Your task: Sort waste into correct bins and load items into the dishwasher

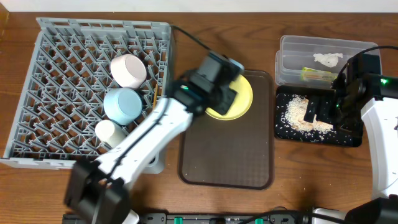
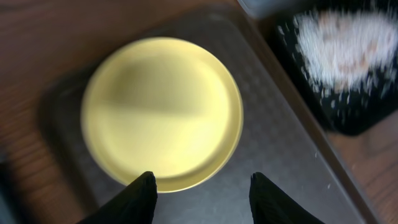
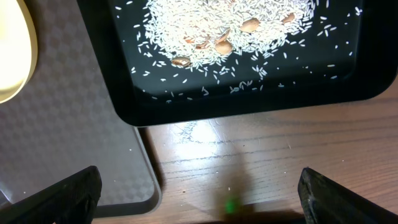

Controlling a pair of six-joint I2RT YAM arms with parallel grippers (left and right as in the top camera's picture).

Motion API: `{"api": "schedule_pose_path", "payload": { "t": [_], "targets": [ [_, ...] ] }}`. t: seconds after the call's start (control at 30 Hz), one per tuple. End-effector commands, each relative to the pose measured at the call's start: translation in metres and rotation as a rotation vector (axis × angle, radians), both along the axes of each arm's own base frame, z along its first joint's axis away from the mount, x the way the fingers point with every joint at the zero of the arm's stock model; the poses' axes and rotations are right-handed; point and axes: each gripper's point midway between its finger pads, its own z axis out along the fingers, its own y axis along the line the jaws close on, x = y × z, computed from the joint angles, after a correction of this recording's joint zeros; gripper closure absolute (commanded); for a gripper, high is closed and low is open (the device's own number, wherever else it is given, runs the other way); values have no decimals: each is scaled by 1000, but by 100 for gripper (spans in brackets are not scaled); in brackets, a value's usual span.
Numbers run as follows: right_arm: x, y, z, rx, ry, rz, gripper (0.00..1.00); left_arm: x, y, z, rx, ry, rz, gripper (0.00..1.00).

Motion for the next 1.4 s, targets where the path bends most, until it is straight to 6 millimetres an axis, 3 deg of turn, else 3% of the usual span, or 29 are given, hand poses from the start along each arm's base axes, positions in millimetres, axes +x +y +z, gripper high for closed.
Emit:
{"api": "schedule_pose_path", "payload": {
  "t": [0.0, 0.17, 0.4, 0.57, 0.67, 0.9, 0.97, 1.17, 1.37],
  "targets": [
    [2, -2, 9, -11, -32, -8, 1, -9, -21, -39, 120, -17, -143, 50],
    [2, -2, 9, -11, -33, -8, 1, -17, -45, -83, 206, -22, -231, 50],
    [3, -2, 9, -11, -33, -7, 1, -19, -43, -130, 300, 16, -262, 50],
    [3, -2, 9, -11, -33, -7, 1, -13, -32, -151, 381, 16, -235, 49],
    [3, -2, 9, -11, -33, -7, 1, -15, -30, -158, 390, 30, -236, 51],
    [2, -2, 9, -11, -33, -7, 1, -23, -25, -168, 421, 60, -237, 87],
    [2, -2, 9, -11, -33, -7, 1, -20, -20, -167, 459, 35, -222, 92],
    [2, -2, 9, -11, -33, -8, 1, -3, -3, -158, 612, -93, -152, 92],
    [2, -2, 9, -11, -32, -7, 1, 0, 6, -152, 662, -115, -133, 92]
  ]
}}
